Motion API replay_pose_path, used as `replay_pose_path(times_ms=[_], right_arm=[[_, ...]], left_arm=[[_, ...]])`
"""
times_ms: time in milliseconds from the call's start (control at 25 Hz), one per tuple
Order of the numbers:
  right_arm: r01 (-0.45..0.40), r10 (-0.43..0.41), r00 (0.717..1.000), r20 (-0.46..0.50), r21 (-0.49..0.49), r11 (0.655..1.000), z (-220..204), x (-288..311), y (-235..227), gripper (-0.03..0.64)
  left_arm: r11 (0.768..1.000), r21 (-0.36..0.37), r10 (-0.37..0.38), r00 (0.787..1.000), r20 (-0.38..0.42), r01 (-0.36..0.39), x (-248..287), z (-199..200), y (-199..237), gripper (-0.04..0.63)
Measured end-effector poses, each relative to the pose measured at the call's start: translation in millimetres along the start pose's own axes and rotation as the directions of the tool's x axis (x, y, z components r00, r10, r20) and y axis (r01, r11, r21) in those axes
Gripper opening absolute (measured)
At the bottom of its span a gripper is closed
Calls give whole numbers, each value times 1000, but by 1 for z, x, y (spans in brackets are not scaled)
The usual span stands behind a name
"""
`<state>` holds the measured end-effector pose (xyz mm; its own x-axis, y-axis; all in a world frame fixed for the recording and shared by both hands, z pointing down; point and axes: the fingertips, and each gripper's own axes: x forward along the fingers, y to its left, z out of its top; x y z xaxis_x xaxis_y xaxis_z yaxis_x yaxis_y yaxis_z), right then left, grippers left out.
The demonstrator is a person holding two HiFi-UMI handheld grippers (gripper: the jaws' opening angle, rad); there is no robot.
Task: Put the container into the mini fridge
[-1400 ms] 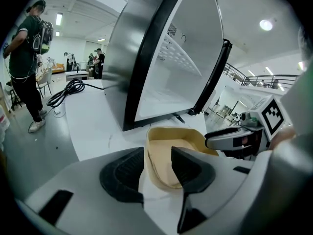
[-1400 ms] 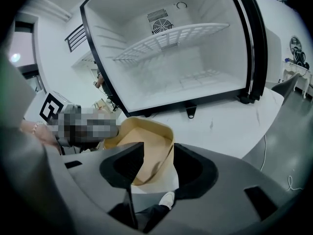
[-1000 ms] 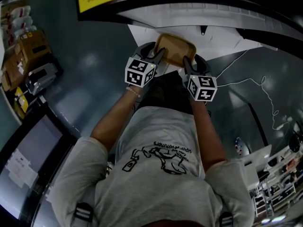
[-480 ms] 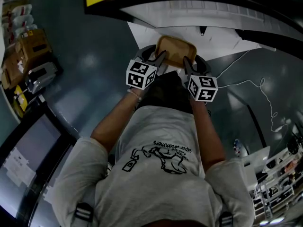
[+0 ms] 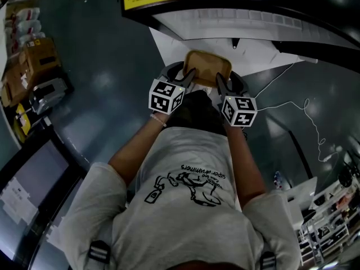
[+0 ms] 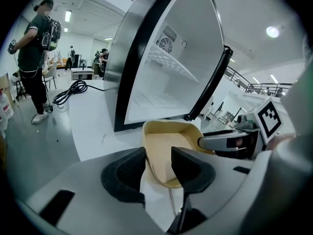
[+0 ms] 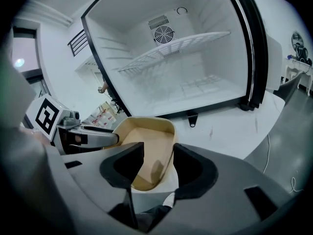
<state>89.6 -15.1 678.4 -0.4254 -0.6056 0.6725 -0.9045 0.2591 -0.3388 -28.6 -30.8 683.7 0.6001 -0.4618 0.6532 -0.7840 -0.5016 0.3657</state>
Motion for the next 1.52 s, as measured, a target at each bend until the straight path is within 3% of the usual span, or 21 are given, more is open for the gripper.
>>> replay_pose_path(times_ms=[1520], right_arm=[[-9,27,982,185,-98,995,128,-113,38,181]], left_arm=[[1000,-7,-20,989,146,21,-98,115,-73,173]])
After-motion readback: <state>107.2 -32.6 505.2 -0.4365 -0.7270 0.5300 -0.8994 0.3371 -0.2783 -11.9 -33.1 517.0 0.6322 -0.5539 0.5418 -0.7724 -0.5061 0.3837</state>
